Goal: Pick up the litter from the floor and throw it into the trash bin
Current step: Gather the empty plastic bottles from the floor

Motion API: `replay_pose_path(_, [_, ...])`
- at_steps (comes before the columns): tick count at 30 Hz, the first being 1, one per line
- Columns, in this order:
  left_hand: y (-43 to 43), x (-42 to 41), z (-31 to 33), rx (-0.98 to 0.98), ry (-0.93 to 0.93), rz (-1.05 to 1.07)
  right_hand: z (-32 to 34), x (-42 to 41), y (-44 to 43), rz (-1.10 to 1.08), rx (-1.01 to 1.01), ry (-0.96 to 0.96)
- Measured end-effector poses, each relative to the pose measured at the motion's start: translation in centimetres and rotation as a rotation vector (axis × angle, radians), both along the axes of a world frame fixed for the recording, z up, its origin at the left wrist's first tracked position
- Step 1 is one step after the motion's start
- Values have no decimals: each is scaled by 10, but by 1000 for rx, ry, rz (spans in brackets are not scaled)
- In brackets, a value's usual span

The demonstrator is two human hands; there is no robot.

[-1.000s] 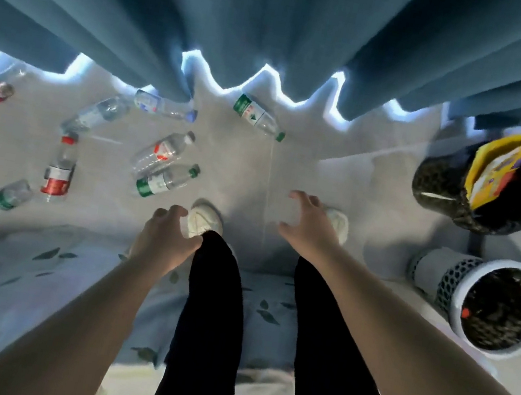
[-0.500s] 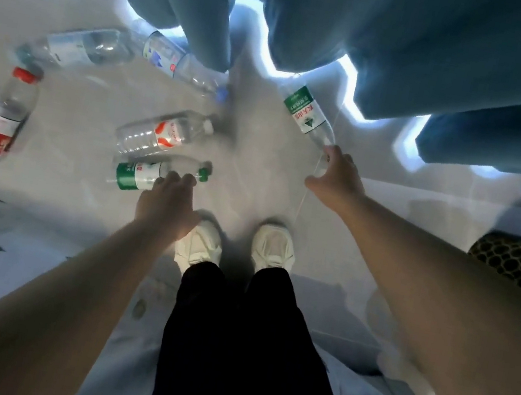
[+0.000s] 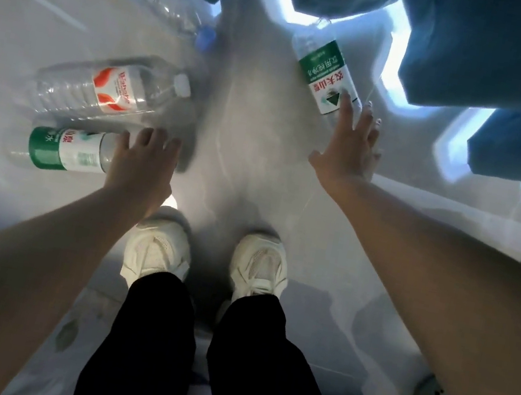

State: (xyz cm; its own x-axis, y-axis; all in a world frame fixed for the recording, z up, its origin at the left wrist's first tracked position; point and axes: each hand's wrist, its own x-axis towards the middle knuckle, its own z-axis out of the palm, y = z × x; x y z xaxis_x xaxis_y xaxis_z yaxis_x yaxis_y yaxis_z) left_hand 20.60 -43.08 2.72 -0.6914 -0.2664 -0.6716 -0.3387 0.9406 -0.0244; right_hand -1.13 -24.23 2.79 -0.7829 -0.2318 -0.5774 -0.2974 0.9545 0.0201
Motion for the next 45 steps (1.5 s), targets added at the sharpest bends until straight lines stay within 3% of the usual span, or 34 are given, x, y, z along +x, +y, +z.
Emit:
replay_pose_path(9, [-3,-1,-31,-25,-56,-1,-42,-14,-7,-330,-258,64])
replay_pose_path(14, [-3,1,-6,35,-45,-26,-18,20,-3,-393,-279,-88])
replay_pose_path(23, [5,-3,161,217,96,-165,154,91,6,-283,-268,-348])
replay_pose_path(32, [13,0,355,224,235,-292,345,144,6,-629,-464,-335])
replay_pose_path(38, [49,-7,439,248,284,-372,422,149,40,-714,-532,-287])
replay_pose_path(45, [113,-32,492,310,280,-368,462,150,133,-881,-621,-226])
